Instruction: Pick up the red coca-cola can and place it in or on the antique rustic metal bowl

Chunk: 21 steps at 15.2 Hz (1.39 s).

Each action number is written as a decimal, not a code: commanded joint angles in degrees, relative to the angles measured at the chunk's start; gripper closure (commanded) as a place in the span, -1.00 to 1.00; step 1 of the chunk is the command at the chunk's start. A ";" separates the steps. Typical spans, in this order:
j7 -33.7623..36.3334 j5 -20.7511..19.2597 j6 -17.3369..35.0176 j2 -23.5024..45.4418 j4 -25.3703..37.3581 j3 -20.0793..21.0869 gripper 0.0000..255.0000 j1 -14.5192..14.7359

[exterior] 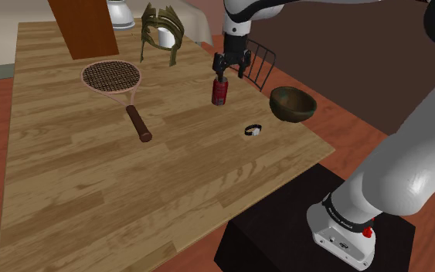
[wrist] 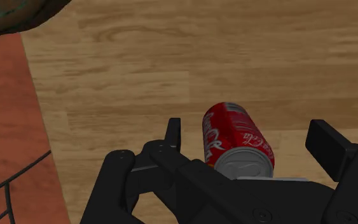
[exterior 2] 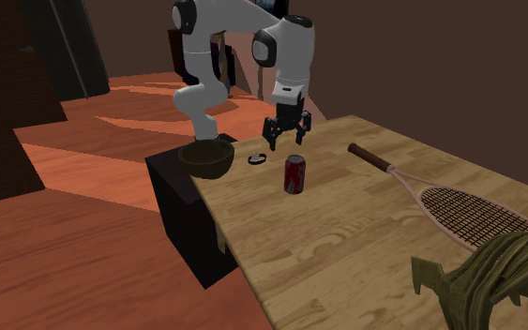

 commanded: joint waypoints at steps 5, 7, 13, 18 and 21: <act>0.25 0.56 0.74 10.36 11.95 -0.32 -1.00 -0.48; 0.23 0.58 2.21 10.59 10.70 -0.31 -1.00 -0.47; 0.17 0.66 6.21 11.50 7.62 -0.27 -1.00 -0.44; 0.17 0.66 6.20 11.51 7.64 -0.27 -1.00 -0.44; 0.17 0.66 6.20 11.51 7.64 -0.27 1.00 -0.44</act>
